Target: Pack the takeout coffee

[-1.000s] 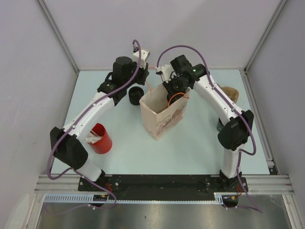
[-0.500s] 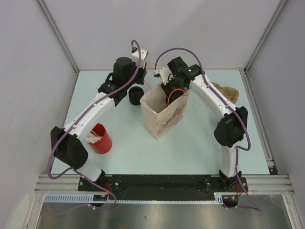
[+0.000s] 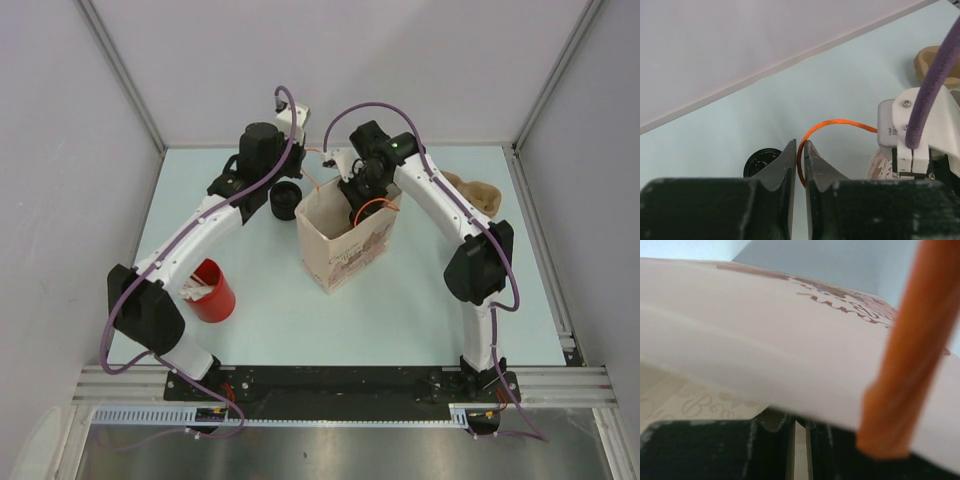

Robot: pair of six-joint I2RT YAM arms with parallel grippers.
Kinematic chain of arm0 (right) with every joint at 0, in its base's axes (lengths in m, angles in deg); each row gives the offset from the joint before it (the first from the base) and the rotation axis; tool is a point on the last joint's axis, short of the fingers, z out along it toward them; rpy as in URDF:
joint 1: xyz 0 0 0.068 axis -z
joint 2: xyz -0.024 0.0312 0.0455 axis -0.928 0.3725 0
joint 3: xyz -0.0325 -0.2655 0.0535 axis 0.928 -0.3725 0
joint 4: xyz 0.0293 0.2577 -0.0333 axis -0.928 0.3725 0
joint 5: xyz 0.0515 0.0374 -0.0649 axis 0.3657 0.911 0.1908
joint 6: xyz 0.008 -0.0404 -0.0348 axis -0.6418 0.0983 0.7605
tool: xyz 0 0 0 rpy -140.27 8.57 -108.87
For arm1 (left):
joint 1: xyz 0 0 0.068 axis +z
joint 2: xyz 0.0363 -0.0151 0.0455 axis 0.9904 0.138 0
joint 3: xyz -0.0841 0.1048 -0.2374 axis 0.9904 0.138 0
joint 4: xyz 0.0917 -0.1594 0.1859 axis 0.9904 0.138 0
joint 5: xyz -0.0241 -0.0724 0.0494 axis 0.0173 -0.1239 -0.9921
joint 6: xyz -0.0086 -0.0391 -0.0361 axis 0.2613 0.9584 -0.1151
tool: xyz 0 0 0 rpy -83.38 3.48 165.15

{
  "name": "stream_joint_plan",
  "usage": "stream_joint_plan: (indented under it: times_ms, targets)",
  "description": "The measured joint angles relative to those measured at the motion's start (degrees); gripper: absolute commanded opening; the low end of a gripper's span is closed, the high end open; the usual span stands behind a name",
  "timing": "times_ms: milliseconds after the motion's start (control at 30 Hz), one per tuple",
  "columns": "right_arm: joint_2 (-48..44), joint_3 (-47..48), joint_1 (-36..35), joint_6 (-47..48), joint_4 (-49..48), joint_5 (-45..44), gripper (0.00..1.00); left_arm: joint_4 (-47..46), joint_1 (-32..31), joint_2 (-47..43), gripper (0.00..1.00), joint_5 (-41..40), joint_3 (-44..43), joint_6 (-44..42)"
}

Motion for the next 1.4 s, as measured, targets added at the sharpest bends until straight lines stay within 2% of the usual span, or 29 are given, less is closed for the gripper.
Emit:
stream_joint_plan:
  times_ms: [100,267,800,1400]
  targets:
    - [0.0,0.0,0.0,0.3,0.4,0.0,0.0,-0.2,0.0,0.0,0.08,-1.4,0.0,0.2]
    - [0.0,-0.1,-0.1,1.0,0.6,0.0,0.0,-0.2,-0.1,0.9,0.04,-4.4,0.0,0.3]
    - [-0.4,-1.7,0.0,1.6,0.4,0.4,0.0,-0.3,-0.2,2.7,0.03,-8.8,0.0,0.3]
    - [-3.5,-8.0,0.5,2.3,-5.0,0.6,0.0,1.0,-0.9,6.2,0.0,-13.7,-2.6,0.0]
